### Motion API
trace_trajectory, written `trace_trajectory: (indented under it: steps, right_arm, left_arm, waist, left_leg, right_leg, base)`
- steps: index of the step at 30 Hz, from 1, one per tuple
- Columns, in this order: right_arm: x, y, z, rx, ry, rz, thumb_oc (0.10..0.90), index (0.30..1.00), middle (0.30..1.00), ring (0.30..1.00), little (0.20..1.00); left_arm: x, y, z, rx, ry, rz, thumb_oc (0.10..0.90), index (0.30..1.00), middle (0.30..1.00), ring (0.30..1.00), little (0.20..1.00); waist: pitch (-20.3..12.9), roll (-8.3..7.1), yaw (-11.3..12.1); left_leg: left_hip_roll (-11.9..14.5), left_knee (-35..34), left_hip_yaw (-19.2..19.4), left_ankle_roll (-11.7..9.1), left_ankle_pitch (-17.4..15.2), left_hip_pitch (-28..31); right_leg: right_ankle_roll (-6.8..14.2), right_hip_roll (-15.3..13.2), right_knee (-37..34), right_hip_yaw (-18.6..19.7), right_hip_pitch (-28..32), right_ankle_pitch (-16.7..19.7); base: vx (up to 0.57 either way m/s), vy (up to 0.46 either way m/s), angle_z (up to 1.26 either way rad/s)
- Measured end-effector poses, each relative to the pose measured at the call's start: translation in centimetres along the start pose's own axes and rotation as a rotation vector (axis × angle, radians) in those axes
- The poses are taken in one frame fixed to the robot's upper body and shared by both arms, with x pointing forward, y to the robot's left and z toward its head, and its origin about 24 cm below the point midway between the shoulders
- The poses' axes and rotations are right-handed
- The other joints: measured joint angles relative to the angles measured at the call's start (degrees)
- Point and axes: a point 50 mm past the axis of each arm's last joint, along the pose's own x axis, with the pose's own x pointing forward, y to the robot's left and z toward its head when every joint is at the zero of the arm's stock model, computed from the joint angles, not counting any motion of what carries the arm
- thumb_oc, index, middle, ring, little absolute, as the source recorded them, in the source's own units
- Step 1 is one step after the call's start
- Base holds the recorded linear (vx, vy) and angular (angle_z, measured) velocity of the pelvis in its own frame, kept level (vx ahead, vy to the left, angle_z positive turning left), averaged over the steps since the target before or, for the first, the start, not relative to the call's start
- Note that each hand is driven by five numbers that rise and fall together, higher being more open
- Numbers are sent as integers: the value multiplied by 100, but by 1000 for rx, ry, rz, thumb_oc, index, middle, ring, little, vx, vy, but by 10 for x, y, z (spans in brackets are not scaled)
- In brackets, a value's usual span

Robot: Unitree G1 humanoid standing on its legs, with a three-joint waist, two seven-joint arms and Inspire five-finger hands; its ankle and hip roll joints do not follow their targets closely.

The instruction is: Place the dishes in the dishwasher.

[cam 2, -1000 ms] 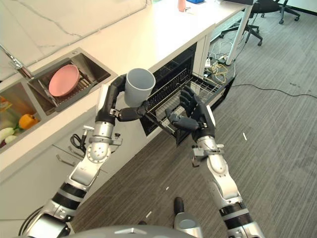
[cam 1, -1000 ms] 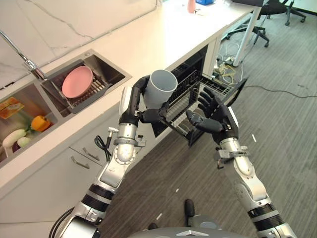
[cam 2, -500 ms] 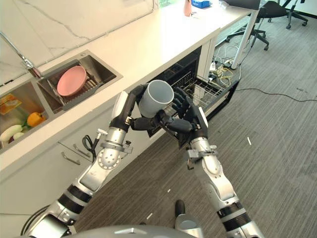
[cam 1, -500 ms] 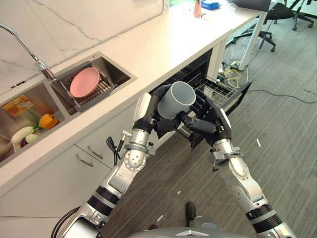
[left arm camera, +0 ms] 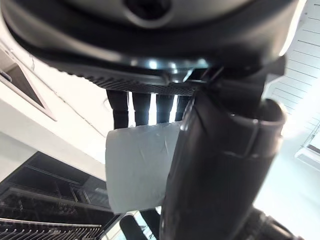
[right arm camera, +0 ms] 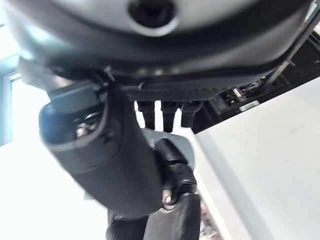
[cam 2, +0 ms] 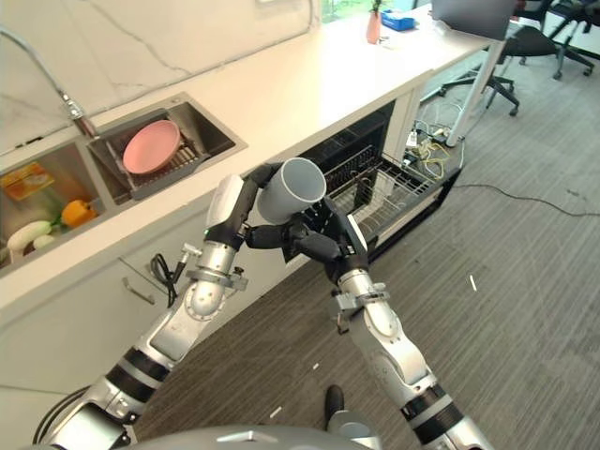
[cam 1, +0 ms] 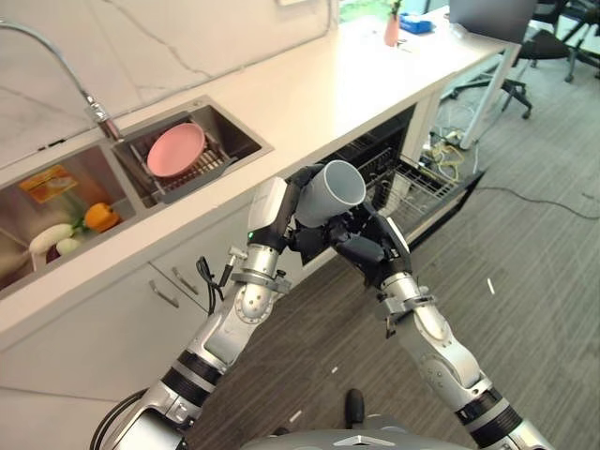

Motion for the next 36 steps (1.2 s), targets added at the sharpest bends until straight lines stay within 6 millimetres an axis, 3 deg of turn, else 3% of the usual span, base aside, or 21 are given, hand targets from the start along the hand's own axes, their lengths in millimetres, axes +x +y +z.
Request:
trace_trajectory:
  steps: [3, 6, 10, 14, 23, 36]
  right_arm:
    - [-5, -6, -12, 17, 64, -21, 800, 900, 900, 900, 900]
    - [-6, -6, -13, -6, 86, 6, 800, 900, 900, 900, 900]
    - [-2, -1, -5, 57, 32, -2, 800, 900, 900, 900, 900]
    - [-2, -1, -6, 98, 38, -11, 800, 900, 900, 900, 900]
    - [-3, 0, -13, 283, 76, -35, 800, 900, 900, 900, 900]
    - [-1, 5, -12, 421, 14, -73, 800, 900, 900, 900, 900]
  left_arm:
    - [-5, 0, -15, 44, 35, -84, 400, 300, 300, 300, 300]
    - [-17, 3, -17, 41, 50, -84, 400, 300, 300, 300, 300]
    - [3, 6, -5, 70, -26, -69, 400, 300, 300, 300, 300]
    - [3, 3, -8, 60, -12, -63, 400, 300, 300, 300, 300]
    - [-1, -2, -13, 0, 41, -47, 400, 300, 300, 300, 300]
    - [-34, -12, -37, -240, 250, -43, 400, 300, 300, 300, 300]
  waist:
    - [-21, -61, 33]
    - [-24, -68, 35]
    - [-31, -57, 74]
    - [-45, -35, -41]
    - [-108, 80, -8]
    - [-150, 144, 47]
  left_leg:
    - [-4, 6, -20, 17, 14, -56]
    - [-4, 5, -29, 14, 8, -16]
    - [-20, 0, -36, 23, 21, -12]
    - [-20, 1, -23, 23, 21, -6]
    - [2, 1, -12, 16, 25, 5]
    - [13, -10, -30, 4, 35, 10]
  right_leg:
    - [-3, -11, 8, -43, -4, 3]
    - [-2, -12, 4, -51, 4, -10]
    - [22, -30, 3, -59, 10, -22]
    - [21, -28, 4, -49, 10, -21]
    - [1, -6, 4, -51, 18, -8]
    - [19, -1, 2, -73, 32, -22]
  base:
    - [-13, -8, 5]
    - [29, 9, 5]
    - [10, 5, 0]
    - [2, 4, -1]
    - [0, 0, 0]
    - [0, 0, 0]
